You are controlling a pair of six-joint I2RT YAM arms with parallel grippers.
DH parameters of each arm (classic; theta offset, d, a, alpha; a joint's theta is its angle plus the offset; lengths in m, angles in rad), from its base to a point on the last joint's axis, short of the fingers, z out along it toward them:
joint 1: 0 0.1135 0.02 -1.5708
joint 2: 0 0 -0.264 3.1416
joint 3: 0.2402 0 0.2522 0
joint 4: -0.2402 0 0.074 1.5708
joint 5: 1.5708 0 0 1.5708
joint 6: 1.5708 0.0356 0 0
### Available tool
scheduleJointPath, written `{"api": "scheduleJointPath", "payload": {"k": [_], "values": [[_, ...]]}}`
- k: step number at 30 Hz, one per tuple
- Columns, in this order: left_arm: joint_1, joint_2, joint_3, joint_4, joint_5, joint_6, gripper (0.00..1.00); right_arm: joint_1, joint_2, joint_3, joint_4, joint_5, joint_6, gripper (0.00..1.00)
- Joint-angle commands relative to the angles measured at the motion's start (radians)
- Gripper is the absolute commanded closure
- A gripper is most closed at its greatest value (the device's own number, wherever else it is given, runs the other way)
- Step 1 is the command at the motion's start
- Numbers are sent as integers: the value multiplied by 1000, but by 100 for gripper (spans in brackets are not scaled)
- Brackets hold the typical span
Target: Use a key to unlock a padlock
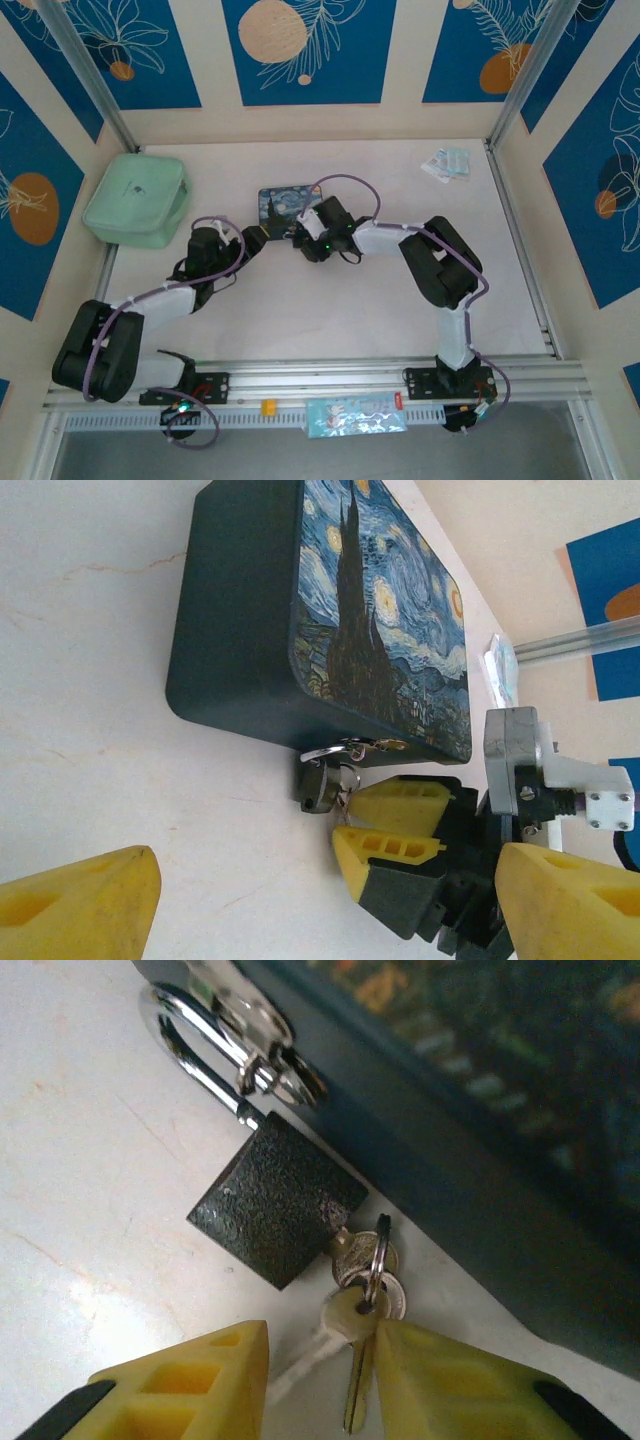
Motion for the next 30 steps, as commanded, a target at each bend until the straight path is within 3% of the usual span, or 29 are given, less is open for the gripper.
{"api": "scheduleJointPath", "payload": {"k": [1, 14, 25, 30], "values": [[18, 5, -7, 31, 16, -12, 14, 24, 13, 14, -22, 54, 12, 66], [17, 18, -10, 44, 29, -24, 15, 41, 53, 46, 24, 110, 52, 98], [3, 124, -69, 237, 38, -51, 39, 63, 45, 58, 90, 126, 38, 100], [-9, 336, -46, 558, 60, -86, 55, 60, 53, 81, 85, 116, 42, 100]]}}
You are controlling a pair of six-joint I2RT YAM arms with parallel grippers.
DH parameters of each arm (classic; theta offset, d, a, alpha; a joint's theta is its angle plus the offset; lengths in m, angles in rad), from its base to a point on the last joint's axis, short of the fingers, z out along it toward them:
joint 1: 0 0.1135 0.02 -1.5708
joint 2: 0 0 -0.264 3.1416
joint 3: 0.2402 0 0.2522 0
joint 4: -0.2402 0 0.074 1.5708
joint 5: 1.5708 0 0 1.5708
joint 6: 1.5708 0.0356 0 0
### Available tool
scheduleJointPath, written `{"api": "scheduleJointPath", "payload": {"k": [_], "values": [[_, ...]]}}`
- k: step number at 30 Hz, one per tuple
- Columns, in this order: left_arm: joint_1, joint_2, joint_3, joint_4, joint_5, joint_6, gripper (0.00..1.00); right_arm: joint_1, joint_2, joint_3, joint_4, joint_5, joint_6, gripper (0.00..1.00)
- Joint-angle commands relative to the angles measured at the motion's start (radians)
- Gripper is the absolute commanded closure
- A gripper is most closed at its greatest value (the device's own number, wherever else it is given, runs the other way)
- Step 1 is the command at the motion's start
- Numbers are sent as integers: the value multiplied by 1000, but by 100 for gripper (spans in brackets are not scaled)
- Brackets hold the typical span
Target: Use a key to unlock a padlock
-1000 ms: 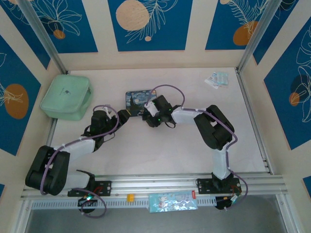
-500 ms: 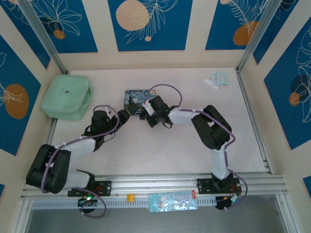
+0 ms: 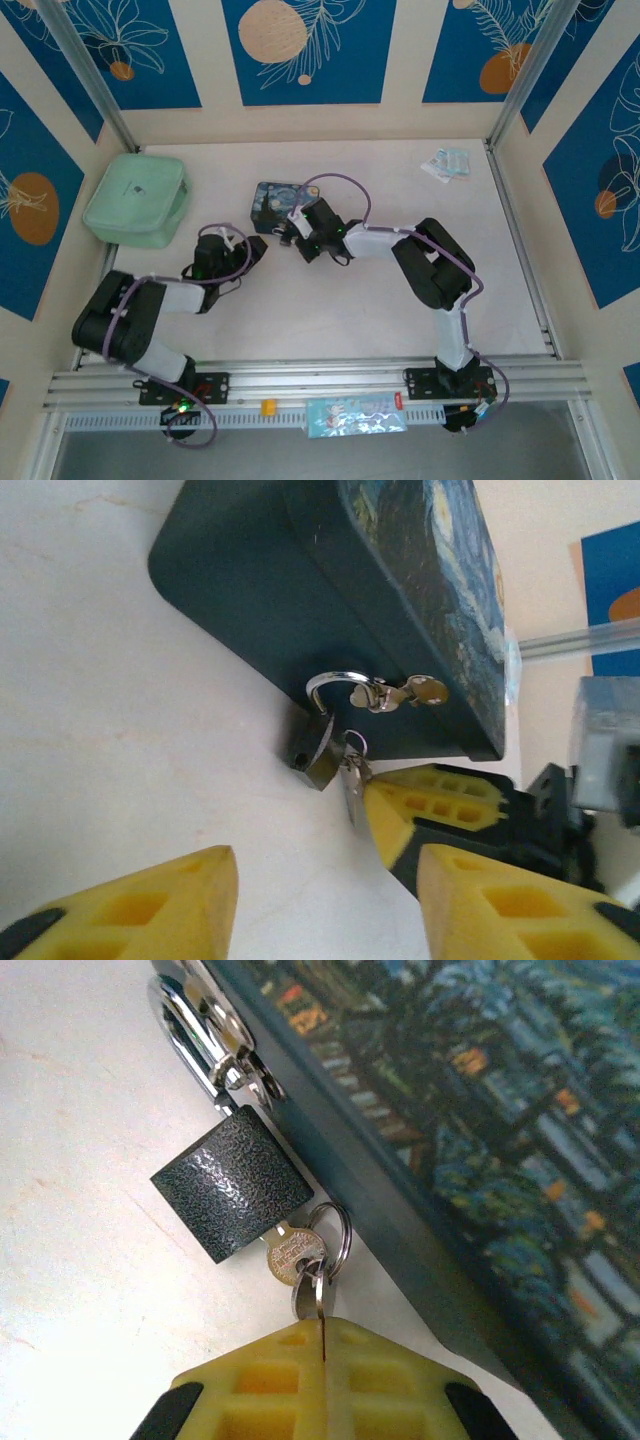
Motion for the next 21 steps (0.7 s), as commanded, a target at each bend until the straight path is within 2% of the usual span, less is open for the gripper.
{"api": "scheduleJointPath", "payload": {"k": [1, 6, 10, 13, 17, 21], "values": [[-8, 138, 21, 299, 23, -39, 56, 5, 27, 39, 17, -3, -10, 100], [-28, 373, 69, 569, -21, -173, 59, 3, 11, 25, 12, -10, -7, 100], [-63, 439, 105, 581, -53, -200, 53, -4, -17, 9, 15, -28, 6, 100], [-85, 417, 117, 470, -75, -160, 52, -10, -36, -1, 22, -43, 17, 100], [-108, 338, 146, 201, -112, -78, 52, -22, -55, -11, 39, -67, 35, 100], [-126, 283, 185, -24, -162, -12, 48, -30, -65, -17, 55, -95, 49, 100]]}}
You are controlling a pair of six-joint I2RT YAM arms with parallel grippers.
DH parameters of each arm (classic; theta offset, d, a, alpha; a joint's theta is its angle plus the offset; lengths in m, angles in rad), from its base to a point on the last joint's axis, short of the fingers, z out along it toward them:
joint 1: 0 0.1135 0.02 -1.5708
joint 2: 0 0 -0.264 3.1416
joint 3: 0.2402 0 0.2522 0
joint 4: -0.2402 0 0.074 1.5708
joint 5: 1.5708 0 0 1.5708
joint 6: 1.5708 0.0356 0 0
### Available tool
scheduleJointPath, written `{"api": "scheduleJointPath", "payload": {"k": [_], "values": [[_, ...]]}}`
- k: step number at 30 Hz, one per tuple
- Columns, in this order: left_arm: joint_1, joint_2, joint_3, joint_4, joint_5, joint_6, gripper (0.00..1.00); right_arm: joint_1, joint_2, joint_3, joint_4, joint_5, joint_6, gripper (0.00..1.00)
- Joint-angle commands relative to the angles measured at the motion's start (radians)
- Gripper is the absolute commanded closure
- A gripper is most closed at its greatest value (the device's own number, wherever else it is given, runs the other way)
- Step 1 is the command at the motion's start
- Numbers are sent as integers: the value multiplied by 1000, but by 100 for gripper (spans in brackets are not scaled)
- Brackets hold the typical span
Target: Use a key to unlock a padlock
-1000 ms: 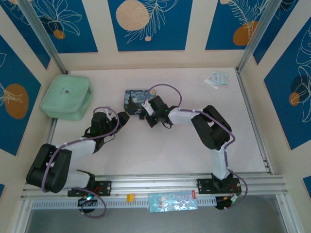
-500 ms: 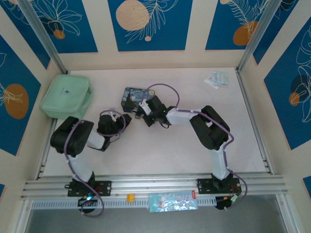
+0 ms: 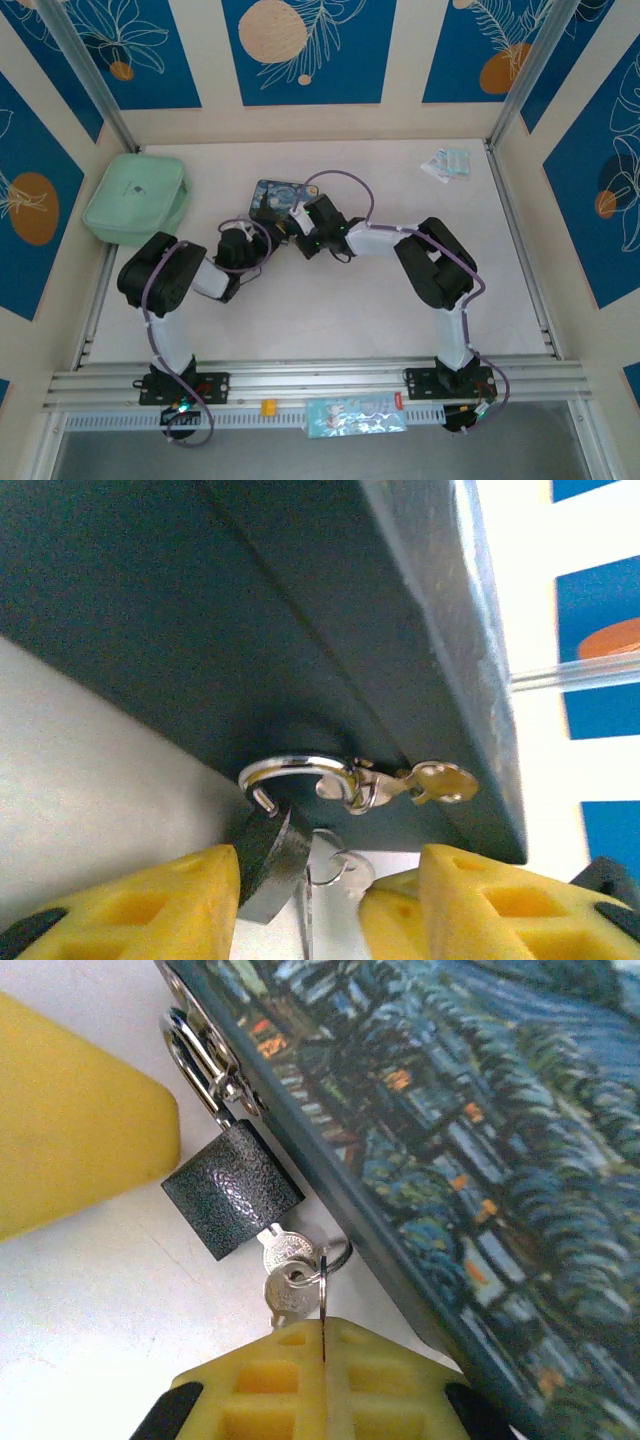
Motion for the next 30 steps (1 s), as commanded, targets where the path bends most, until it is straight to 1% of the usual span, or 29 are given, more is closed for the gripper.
{"api": "scheduleJointPath", "payload": {"k": [1, 2, 4, 6, 8, 10, 13, 16, 19, 23, 25, 27, 30], "values": [[-23, -33, 38, -289, -56, 85, 48, -7, -54, -12, 33, -56, 25, 100], [-28, -29, 52, -306, -58, 96, 47, -8, -59, -13, 38, -62, 26, 100], [-32, -10, 67, -300, -57, 89, 47, -12, -83, -18, 40, -67, 26, 92], [-31, -5, 70, -288, -71, 77, 47, -26, -131, -31, 46, -77, 32, 79], [-31, -14, 69, -299, -92, 77, 47, -54, -173, -33, 30, -114, 56, 68], [-31, -27, 63, -295, -110, 77, 47, -90, -198, -16, 0, -160, 91, 62], [-30, -24, 62, -260, -117, 69, 46, -134, -214, -14, 6, -217, 140, 61], [-21, -13, 69, -242, -121, 62, 46, -153, -190, 19, -15, -190, 177, 59], [2, -17, 60, -214, -119, 73, 51, -163, -144, 84, -70, -139, 209, 55], [20, -50, 86, -329, -106, 117, 57, -178, -65, 182, -131, -100, 302, 53], [21, -59, 84, -348, -109, 112, 61, -188, -28, 229, -150, -109, 350, 53], [21, -56, 77, -323, -103, 96, 65, -195, 7, 266, -160, -120, 392, 52], [18, -22, 109, -312, -56, 97, 66, -197, 63, 330, -199, -121, 419, 52]]}}
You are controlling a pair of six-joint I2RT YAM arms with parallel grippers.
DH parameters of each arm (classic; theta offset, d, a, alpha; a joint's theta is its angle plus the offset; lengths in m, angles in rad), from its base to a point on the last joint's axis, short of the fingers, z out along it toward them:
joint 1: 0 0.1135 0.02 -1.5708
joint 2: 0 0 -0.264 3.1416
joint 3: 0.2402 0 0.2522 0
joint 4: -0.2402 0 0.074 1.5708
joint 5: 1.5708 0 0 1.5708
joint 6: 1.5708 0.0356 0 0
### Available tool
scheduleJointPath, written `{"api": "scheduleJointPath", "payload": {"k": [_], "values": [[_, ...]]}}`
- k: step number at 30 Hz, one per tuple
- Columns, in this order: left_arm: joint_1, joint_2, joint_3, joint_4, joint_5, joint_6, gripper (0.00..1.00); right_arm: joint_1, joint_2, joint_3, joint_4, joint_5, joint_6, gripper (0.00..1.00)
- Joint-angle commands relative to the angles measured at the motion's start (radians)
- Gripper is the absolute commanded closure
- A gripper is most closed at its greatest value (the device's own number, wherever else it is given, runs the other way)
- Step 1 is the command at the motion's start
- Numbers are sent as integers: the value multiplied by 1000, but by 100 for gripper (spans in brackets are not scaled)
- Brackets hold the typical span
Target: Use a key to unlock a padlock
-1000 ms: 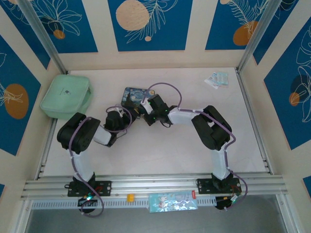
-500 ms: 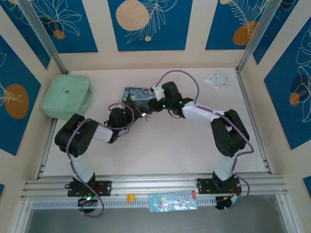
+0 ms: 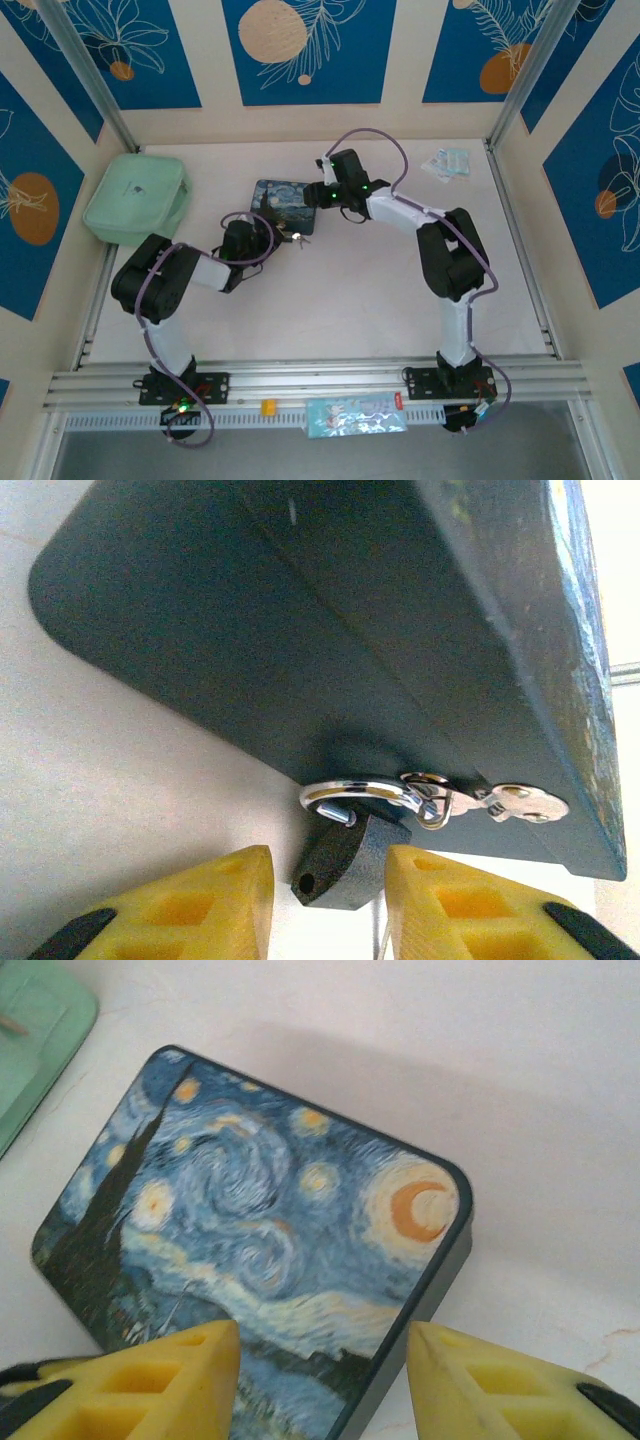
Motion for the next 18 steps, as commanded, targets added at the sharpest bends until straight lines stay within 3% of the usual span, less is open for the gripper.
{"api": "scheduleJointPath", "payload": {"k": [1, 5, 18], "values": [[12, 32, 38, -55, 20, 20, 65, -7, 60, 83, -87, 2, 73, 52], [-6, 63, 76, -95, 47, 35, 55, -5, 118, 155, -151, -2, 79, 51], [-34, 131, 181, -257, 78, 80, 52, 19, 167, 171, -184, -40, 153, 48]]}}
